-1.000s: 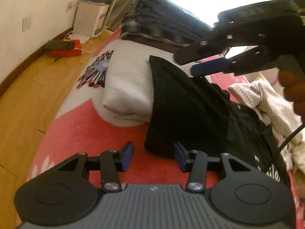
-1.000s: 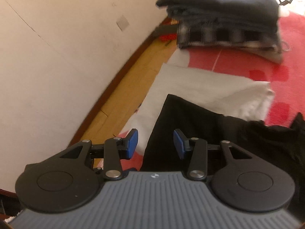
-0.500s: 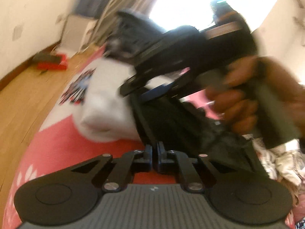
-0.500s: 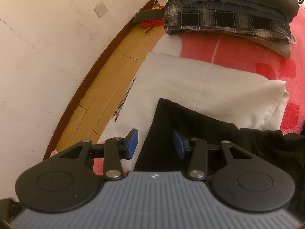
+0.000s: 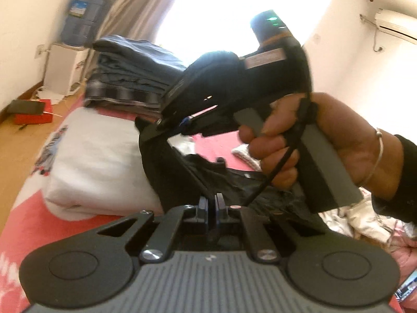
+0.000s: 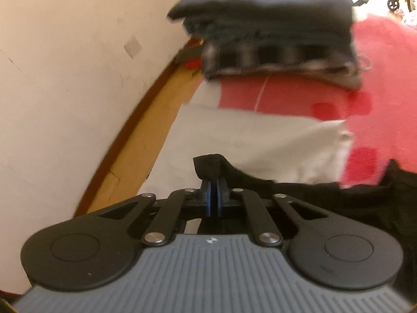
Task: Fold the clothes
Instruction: 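Lay the black shirt beside the pillow with the left gripper while the right gripper pinches its edge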
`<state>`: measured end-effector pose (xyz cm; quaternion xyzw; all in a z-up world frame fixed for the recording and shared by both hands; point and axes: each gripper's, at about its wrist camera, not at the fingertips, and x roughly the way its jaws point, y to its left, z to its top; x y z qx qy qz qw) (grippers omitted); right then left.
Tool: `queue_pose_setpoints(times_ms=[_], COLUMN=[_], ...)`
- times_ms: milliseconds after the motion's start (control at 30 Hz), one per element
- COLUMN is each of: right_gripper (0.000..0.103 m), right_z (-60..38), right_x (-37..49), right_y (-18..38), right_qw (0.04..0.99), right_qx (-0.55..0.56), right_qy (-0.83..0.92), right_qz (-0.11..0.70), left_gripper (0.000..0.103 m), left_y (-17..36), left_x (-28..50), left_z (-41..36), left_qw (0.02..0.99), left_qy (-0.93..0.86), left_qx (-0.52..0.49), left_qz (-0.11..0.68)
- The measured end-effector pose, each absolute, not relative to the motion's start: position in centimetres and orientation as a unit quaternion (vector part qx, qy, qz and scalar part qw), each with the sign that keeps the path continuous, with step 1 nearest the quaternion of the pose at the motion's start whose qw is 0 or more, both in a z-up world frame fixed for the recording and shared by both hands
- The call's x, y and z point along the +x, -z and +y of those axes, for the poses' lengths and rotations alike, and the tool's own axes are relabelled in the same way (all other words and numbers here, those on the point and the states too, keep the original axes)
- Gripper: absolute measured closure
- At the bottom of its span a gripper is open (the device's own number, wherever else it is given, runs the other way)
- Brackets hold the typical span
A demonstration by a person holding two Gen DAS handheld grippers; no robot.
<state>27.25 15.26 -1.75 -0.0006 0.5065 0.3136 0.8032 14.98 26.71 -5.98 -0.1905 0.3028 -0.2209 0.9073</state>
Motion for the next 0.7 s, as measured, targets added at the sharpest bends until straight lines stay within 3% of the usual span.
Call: queue_pose_setpoints(times_ms=[267, 700], right_gripper=[0.1, 0.1], right_z=[8.3, -0.5], right_x=[27.4, 28.9], right_y=[1.7, 6.0], right_qw=[0.822, 0.84], right_qx=[0.02, 0.049], right_qy=[-0.309, -0.284], right_qz=[0.477, 0.46], left_gripper=[0.098, 0.097], left_y=[5.5, 10.9], left_x=[16.0, 19.8], left_z=[21.0, 13.9], left_qw=[0.892, 0.868], left_qy=[0.278, 0.284], left_qx=[-0.16, -0.093], left_qz=[0.318, 0.397])
